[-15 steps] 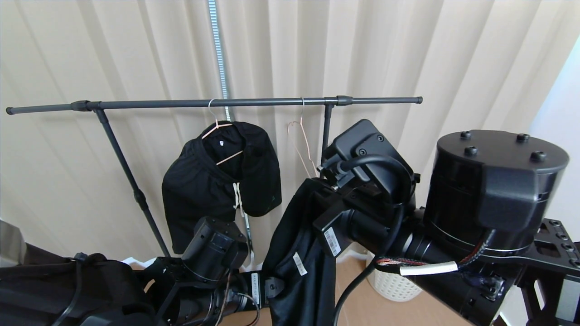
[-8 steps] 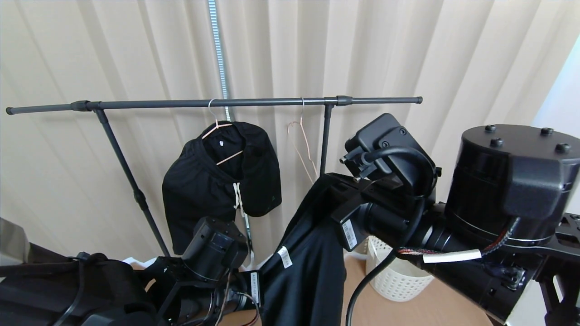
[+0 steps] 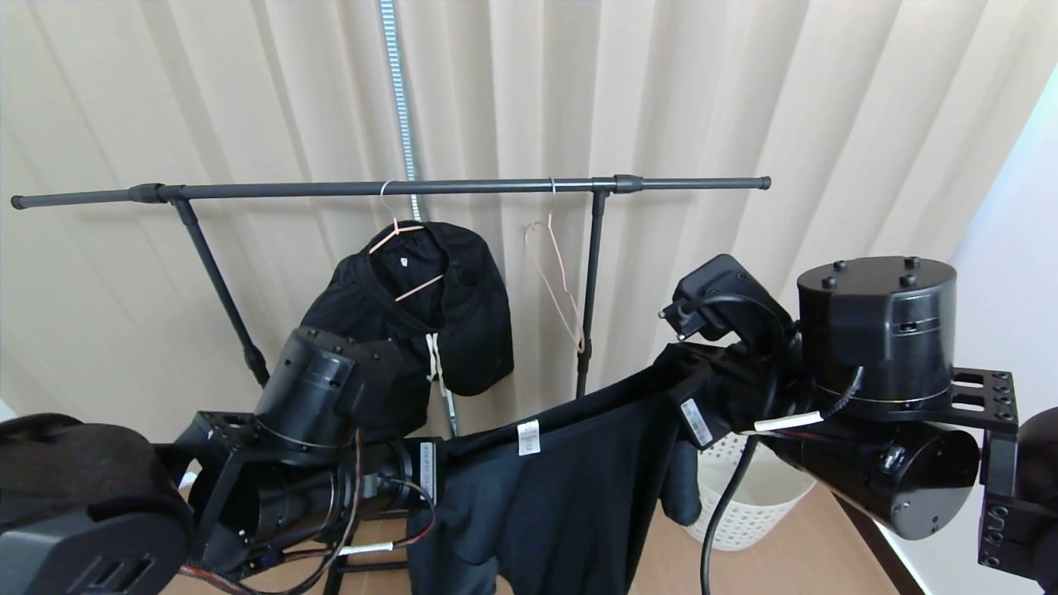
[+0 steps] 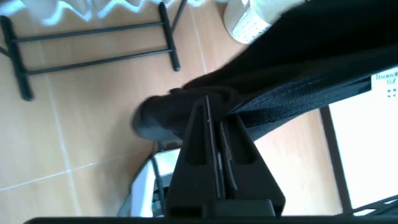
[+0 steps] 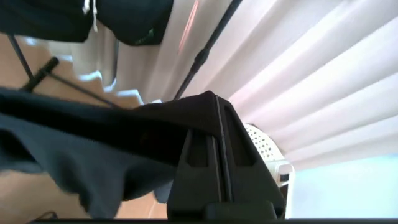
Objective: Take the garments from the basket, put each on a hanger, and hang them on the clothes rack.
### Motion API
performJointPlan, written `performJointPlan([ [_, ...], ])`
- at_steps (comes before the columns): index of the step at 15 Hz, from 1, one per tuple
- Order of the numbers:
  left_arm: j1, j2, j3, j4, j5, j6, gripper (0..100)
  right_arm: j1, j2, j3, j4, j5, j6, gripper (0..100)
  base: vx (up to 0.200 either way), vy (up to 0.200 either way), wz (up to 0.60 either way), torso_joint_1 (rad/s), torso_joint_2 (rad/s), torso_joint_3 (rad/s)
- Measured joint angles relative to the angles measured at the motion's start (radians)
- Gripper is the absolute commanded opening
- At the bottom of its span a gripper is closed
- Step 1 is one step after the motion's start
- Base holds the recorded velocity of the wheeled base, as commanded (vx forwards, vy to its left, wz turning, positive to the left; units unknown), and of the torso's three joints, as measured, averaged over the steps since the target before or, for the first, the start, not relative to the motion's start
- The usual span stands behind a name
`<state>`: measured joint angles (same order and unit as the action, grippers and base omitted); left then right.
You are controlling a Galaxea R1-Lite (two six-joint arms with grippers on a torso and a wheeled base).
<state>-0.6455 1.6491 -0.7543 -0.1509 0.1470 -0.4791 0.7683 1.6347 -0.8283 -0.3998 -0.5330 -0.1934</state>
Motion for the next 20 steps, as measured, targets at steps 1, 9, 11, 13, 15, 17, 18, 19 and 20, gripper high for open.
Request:
performJointPlan([
  [1, 0.006, -0.007, -0.059, 0.079, 0.005, 0.004, 0, -0.004, 0.002, 0.005, 0.009, -0.001, 0.0, 0, 0.0, 0.0, 0.0, 0.0, 0.0, 0.0],
  [9, -0.002, 0.033, -0.38, 0.428, 0.034, 0.055, 0, -0.006, 0.018, -0.008, 0.176, -0.021, 0.033, 0, 0.0, 0.0, 0.0, 0.0, 0.0, 0.0],
  [11, -0.002, 0.038, -0.394, 0.422, 0.039, 0.092, 0, 0.001, -0.015, -0.013, 0.294, -0.021, 0.035, 0, 0.0, 0.0, 0.0, 0.0, 0.0, 0.0],
  [13, -0.005, 0.05, -0.43, 0.414, 0.033, 0.13, 0, 0.028, -0.089, -0.013, 0.486, -0.011, 0.034, 0, 0.0, 0.0, 0.0, 0.0, 0.0, 0.0],
  [15, -0.02, 0.077, -0.492, 0.391, 0.03, 0.152, 0, 0.118, -0.174, -0.019, 0.621, 0.021, 0.04, 0, 0.0, 0.0, 0.0, 0.0, 0.0, 0.0],
  [17, -0.032, 0.106, -0.542, 0.36, 0.008, 0.195, 0, 0.237, -0.229, -0.019, 0.664, 0.041, 0.087, 0, 0.0, 0.0, 0.0, 0.0, 0.0, 0.0],
  [18, -0.037, 0.118, -0.567, 0.347, -0.026, 0.203, 0, 0.305, -0.243, -0.02, 0.678, 0.07, 0.132, 0, 0.0, 0.0, 0.0, 0.0, 0.0, 0.0],
  [19, -0.044, 0.129, -0.592, 0.34, -0.057, 0.207, 0, 0.372, -0.25, -0.025, 0.683, 0.121, 0.185, 0, 0.0, 0.0, 0.0, 0.0, 0.0, 0.0],
  [20, -0.051, 0.137, -0.614, 0.336, -0.074, 0.211, 0, 0.427, -0.246, -0.035, 0.683, 0.172, 0.241, 0, 0.0, 0.0, 0.0, 0.0, 0.0, 0.0],
])
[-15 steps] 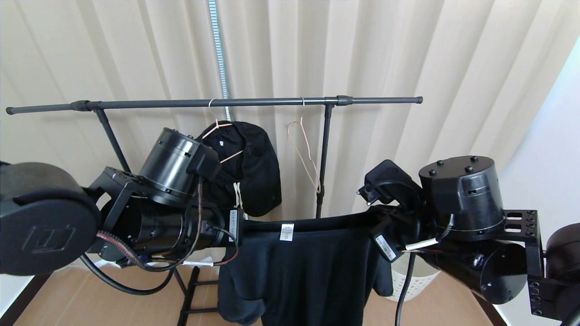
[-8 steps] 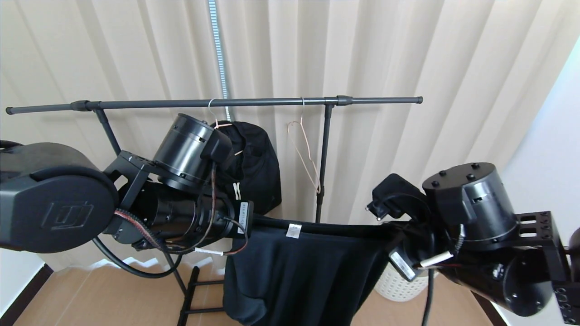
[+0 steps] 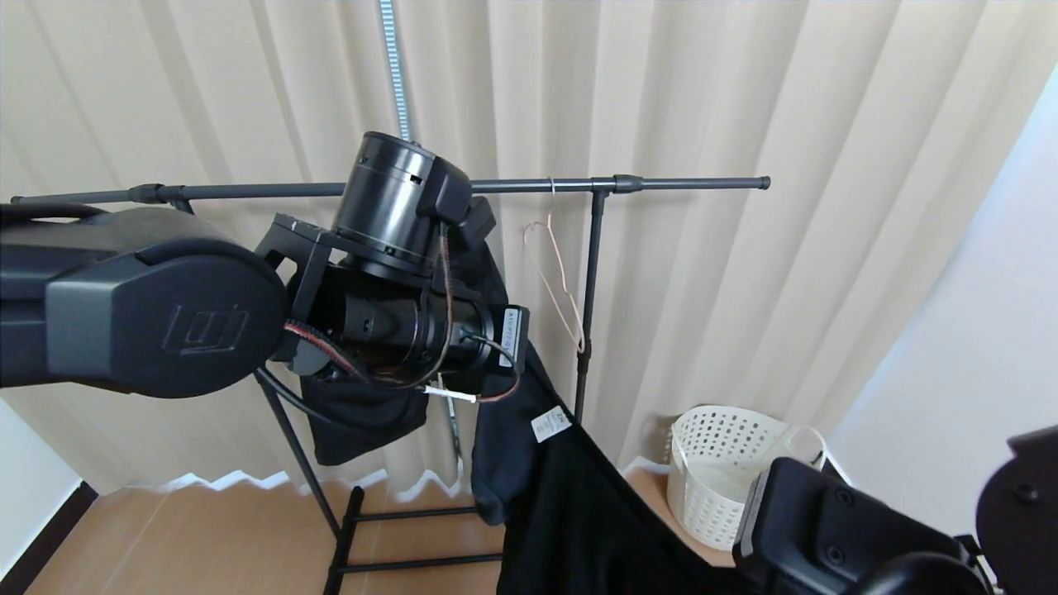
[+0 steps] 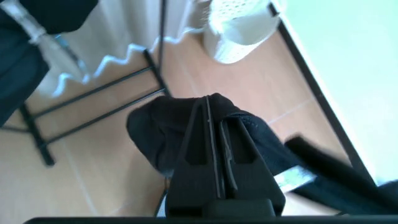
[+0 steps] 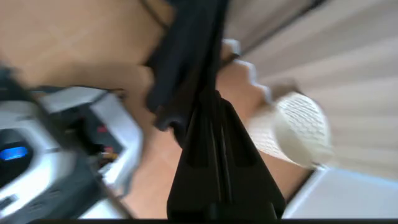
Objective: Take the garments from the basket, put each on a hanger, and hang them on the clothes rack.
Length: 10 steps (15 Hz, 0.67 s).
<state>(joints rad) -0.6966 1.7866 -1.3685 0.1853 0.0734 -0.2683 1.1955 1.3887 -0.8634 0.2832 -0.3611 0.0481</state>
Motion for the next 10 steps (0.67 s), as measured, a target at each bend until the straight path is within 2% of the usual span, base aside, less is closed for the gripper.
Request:
performJointPlan([
  [3, -0.036, 0.017, -0.061, -0.001, -0.032, 0.016, 0, 0.079, 0.069, -0.063, -0.075, 0.02, 0.172, 0, 0.0, 0.0, 0.0, 0.0, 0.0, 0.0],
  [5, -0.05, 0.02, -0.085, -0.001, -0.067, 0.019, 0, 0.1, 0.135, -0.115, -0.163, 0.017, 0.307, 0, 0.0, 0.0, 0.0, 0.0, 0.0, 0.0],
  [6, -0.054, 0.019, -0.088, -0.001, -0.071, 0.02, 0, 0.104, 0.16, -0.137, -0.193, 0.013, 0.346, 0, 0.0, 0.0, 0.0, 0.0, 0.0, 0.0],
  [8, -0.055, 0.016, -0.088, 0.0, -0.071, 0.023, 0, 0.09, 0.171, -0.143, -0.189, 0.012, 0.361, 0, 0.0, 0.0, 0.0, 0.0, 0.0, 0.0],
  [10, -0.048, 0.012, -0.085, 0.008, -0.063, 0.046, 0, 0.034, 0.14, -0.109, -0.149, 0.01, 0.329, 0, 0.0, 0.0, 0.0, 0.0, 0.0, 0.0],
])
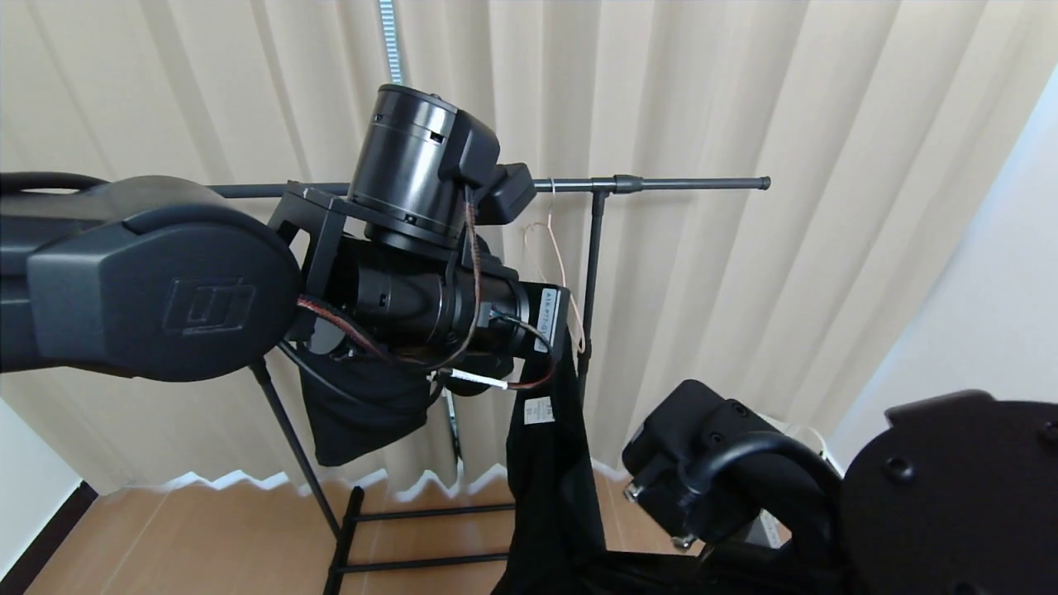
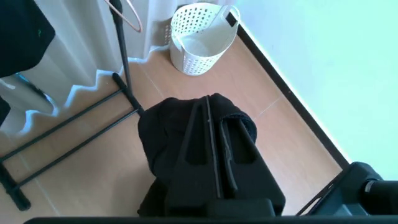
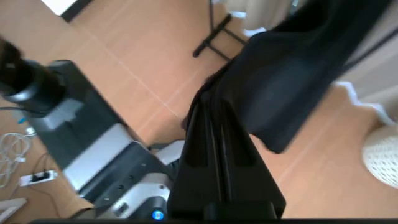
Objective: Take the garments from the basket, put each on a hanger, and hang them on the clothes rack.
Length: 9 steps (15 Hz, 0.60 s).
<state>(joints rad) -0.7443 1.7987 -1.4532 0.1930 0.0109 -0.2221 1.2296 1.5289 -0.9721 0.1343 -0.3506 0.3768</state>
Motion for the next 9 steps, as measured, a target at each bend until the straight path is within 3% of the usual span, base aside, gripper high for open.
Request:
performJointPlan([
  [2, 0.021, -0.006, 0.007, 0.05, 0.039, 0.047, 0, -0.09, -0.041, 0.031, 0.118, -0.012, -0.068, 0, 0.0, 0.0, 0.0, 0.0, 0.0, 0.0],
  [4, 0.035, -0.026, 0.016, 0.165, 0.106, 0.108, 0, -0.199, -0.061, 0.043, 0.142, -0.083, -0.14, 0, 0.0, 0.0, 0.0, 0.0, 0.0, 0.0],
  [6, 0.037, -0.061, 0.046, 0.231, 0.136, 0.134, 0, -0.288, -0.038, 0.026, 0.096, -0.17, -0.2, 0, 0.0, 0.0, 0.0, 0.0, 0.0, 0.0],
  [9, 0.003, -0.122, 0.153, 0.304, 0.175, 0.144, 0, -0.341, 0.086, -0.051, -0.034, -0.263, -0.211, 0, 0.0, 0.0, 0.0, 0.0, 0.0, 0.0],
])
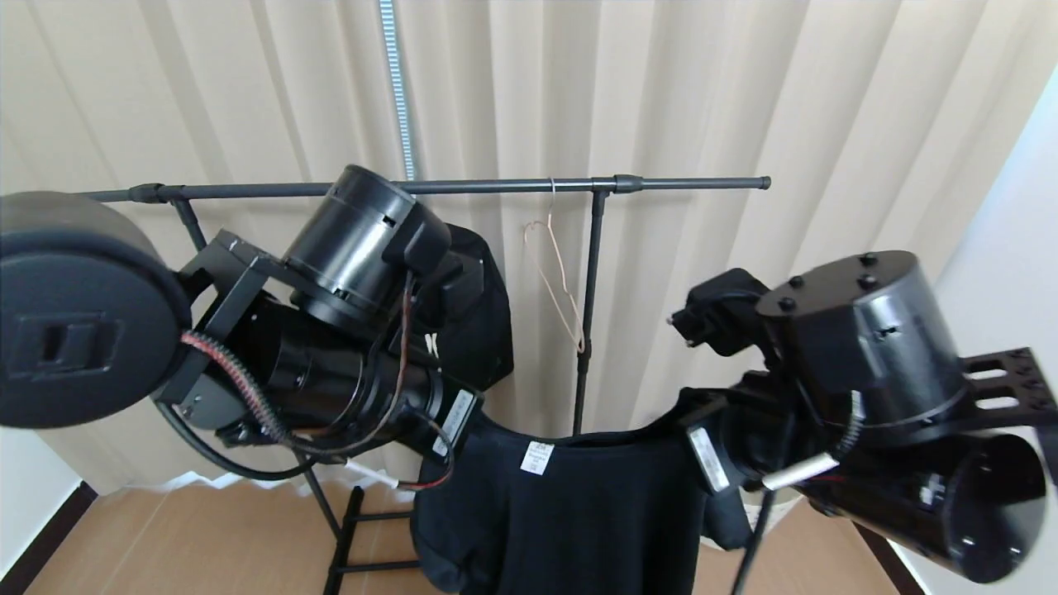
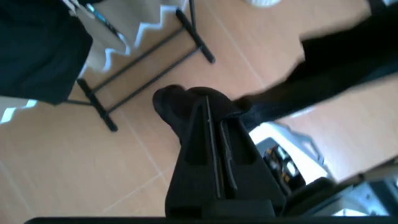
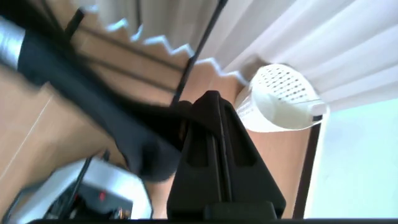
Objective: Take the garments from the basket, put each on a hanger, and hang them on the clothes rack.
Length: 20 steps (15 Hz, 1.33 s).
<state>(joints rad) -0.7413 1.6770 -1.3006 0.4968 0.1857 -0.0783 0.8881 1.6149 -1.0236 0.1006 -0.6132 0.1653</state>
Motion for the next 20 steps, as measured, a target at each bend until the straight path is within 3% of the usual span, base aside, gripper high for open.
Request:
performJointPlan([
  [4, -0.108, -0.085, 0.132, 0.011, 0.013, -0.081, 0, -0.029, 0.211, -0.194, -0.151, -0.035, 0.028, 0, 0.0, 0.0, 0.0, 0.0, 0.0, 0.0],
  [7, -0.228, -0.091, 0.139, 0.009, -0.026, -0.279, 0, -0.031, 0.307, -0.275, -0.249, -0.033, 0.067, 0, 0.0, 0.0, 0.0, 0.0, 0.0, 0.0],
  [9, -0.276, -0.07, 0.076, 0.007, -0.073, -0.402, 0, -0.019, 0.343, -0.29, -0.272, -0.033, 0.091, 0, 0.0, 0.0, 0.0, 0.0, 0.0, 0.0],
  [10, -0.288, -0.057, 0.052, 0.006, -0.079, -0.421, 0, -0.012, 0.352, -0.293, -0.272, -0.029, 0.107, 0, 0.0, 0.0, 0.0, 0.0, 0.0, 0.0],
  [15, -0.278, -0.027, 0.04, 0.017, -0.061, -0.423, 0, -0.026, 0.327, -0.27, -0.263, 0.012, 0.126, 0, 0.0, 0.0, 0.0, 0.0, 0.0, 0.0],
  [20, -0.153, -0.034, 0.071, 0.013, 0.017, -0.344, 0, -0.131, 0.209, -0.163, -0.262, 0.026, 0.125, 0, 0.0, 0.0, 0.0, 0.0, 0.0, 0.0],
])
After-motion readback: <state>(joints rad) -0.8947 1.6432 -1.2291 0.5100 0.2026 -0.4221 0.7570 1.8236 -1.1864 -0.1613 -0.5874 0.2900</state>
